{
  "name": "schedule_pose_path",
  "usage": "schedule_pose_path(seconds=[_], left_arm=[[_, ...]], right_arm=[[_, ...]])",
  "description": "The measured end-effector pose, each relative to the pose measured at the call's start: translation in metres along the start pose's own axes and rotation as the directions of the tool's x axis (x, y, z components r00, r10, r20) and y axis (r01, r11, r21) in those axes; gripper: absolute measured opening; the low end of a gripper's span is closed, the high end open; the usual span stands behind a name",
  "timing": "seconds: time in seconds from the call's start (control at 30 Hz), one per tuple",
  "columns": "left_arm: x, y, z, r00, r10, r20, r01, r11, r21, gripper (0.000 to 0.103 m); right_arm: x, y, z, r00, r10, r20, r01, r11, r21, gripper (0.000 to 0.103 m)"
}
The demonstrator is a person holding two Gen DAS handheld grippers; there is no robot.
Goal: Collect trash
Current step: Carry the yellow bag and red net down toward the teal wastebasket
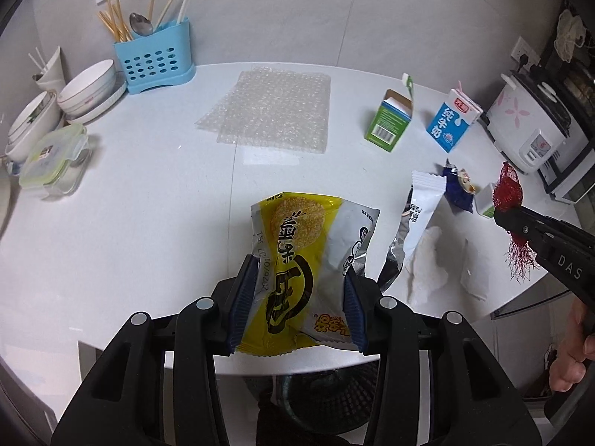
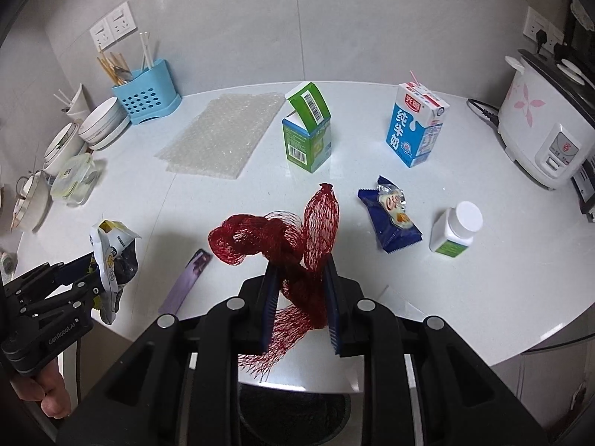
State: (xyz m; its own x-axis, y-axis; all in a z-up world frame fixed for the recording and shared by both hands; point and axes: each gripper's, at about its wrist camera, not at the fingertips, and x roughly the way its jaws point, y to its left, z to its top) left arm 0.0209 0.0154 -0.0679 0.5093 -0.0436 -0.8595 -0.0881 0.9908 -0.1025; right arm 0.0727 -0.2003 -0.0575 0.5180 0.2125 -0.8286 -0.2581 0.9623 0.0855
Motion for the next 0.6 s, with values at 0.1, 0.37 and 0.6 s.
schedule_pose_path(seconds=[0.1, 0.37, 0.6], left_arm=[[-0.012, -0.008, -0.014, 1.000, -0.001, 0.011, 0.001, 1.000, -0.005, 0.043], [-0.031, -0.021, -0.051, 1.000, -0.022, 0.015, 0.022, 0.999, -0.031, 0.043], [-0.038, -0.027, -0.086, 1.000, -0.026, 0.015, 0.027, 0.999, -0.036, 0.043]], right_arm=[[-0.011, -0.004, -0.012, 1.000, 0.004, 0.005, -0.004, 1.000, -0.005, 0.021], [-0.029, -0.016, -0.044, 1.000, 0.010, 0.013, -0.010, 1.000, -0.012, 0.021], [-0.042, -0.027, -0.076, 1.000, 0.015, 0.007, -0.015, 1.000, -0.023, 0.021]])
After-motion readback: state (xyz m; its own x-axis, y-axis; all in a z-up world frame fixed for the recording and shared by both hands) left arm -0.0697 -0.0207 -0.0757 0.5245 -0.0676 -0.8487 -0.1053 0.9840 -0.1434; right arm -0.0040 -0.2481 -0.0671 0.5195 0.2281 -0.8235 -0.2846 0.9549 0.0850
